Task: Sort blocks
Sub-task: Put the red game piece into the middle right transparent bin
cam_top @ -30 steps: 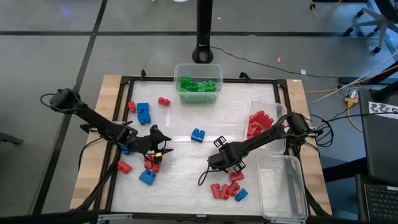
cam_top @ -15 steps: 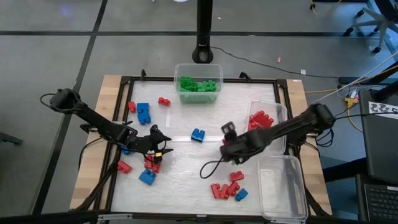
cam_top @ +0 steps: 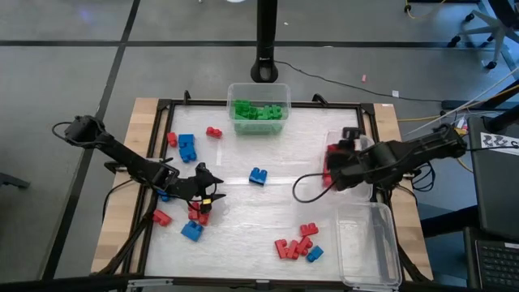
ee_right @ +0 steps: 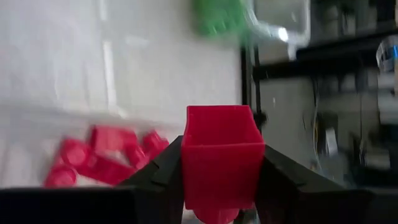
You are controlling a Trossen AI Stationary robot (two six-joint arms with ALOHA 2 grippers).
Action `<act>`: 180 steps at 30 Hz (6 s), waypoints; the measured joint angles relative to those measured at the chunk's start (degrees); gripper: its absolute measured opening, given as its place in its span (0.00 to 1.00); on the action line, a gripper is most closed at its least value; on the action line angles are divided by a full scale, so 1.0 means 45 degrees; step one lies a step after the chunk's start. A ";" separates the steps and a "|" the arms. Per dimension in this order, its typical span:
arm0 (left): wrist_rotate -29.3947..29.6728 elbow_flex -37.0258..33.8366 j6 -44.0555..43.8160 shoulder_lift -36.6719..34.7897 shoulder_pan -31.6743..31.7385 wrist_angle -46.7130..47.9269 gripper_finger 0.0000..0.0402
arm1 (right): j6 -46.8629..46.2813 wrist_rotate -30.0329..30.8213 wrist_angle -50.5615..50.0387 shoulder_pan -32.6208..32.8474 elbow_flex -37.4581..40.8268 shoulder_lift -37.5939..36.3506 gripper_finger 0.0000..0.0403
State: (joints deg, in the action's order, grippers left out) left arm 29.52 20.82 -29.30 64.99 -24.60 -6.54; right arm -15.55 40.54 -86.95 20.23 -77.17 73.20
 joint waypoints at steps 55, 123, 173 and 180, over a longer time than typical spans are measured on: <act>0.0223 0.0003 -0.0063 0.0000 0.0000 -0.0009 0.63 | 0.4555 -0.8927 1.5045 -0.1150 0.4396 0.1790 0.79; 0.0505 0.0000 -0.0053 -0.0005 0.0000 -0.0015 0.63 | 0.3972 -0.4649 0.7201 0.1078 0.0842 0.6073 0.41; 0.0505 -0.0005 -0.0058 -0.0005 -0.0015 -0.0015 0.63 | 0.1535 -0.3165 0.7613 0.0015 0.4313 -0.1457 0.96; 0.0505 -0.0005 -0.0063 -0.0005 -0.0010 -0.0023 0.63 | 0.4639 -0.5781 1.3217 0.0015 0.4308 -0.0086 0.97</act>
State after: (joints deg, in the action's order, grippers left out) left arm 31.79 20.80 -29.58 64.97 -24.64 -6.64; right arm 5.33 14.52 -27.47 20.29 -57.78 72.82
